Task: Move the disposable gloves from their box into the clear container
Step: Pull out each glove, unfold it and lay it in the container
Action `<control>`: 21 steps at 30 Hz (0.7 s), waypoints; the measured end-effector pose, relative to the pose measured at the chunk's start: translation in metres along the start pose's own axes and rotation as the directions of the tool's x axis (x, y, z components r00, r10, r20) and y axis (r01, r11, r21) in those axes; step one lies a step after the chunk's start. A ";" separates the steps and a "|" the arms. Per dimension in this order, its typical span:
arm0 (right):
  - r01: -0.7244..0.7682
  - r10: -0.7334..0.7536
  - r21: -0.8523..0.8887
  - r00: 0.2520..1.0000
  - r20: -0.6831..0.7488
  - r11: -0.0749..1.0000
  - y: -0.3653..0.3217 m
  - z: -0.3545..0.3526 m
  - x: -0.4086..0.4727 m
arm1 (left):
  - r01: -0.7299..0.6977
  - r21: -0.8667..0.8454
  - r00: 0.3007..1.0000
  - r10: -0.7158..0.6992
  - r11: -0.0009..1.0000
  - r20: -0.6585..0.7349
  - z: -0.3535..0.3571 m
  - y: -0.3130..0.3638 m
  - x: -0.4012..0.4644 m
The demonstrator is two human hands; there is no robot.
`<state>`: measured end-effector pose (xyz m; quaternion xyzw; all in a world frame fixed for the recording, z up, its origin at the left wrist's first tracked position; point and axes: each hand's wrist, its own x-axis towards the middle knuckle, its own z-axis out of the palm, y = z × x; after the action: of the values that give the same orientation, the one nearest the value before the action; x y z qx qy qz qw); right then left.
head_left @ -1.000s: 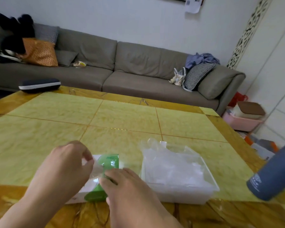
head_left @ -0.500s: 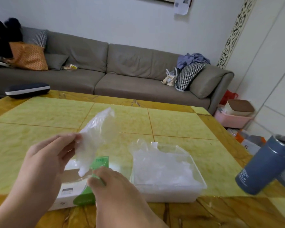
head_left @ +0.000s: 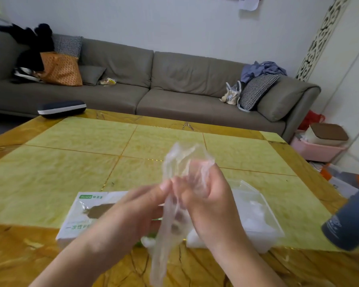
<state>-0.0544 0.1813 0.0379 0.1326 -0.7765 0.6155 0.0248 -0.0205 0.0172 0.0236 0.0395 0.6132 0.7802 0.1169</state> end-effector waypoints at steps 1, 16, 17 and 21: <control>-0.018 0.018 -0.005 0.999 -0.029 1.000 0.000 -0.001 0.000 | -0.031 0.150 0.999 0.028 0.988 0.018 0.006 0.001 -0.005; -0.045 0.047 0.019 0.994 -0.095 0.999 0.011 -0.047 0.023 | -0.083 0.342 0.865 0.238 0.936 -0.442 0.031 -0.015 0.002; -0.049 0.050 0.010 0.995 -0.082 0.999 0.011 -0.051 0.024 | -0.074 0.348 0.860 0.236 0.935 -0.452 0.031 -0.014 0.003; -0.036 0.038 0.023 0.995 -0.087 0.999 0.013 -0.060 0.030 | -0.055 0.340 0.864 0.216 0.939 -0.455 0.027 -0.014 0.003</control>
<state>-0.0944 0.2369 0.0460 0.0912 -0.7703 0.6294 0.0461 -0.0163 0.0468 0.0161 -0.0956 0.7351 0.6630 -0.1042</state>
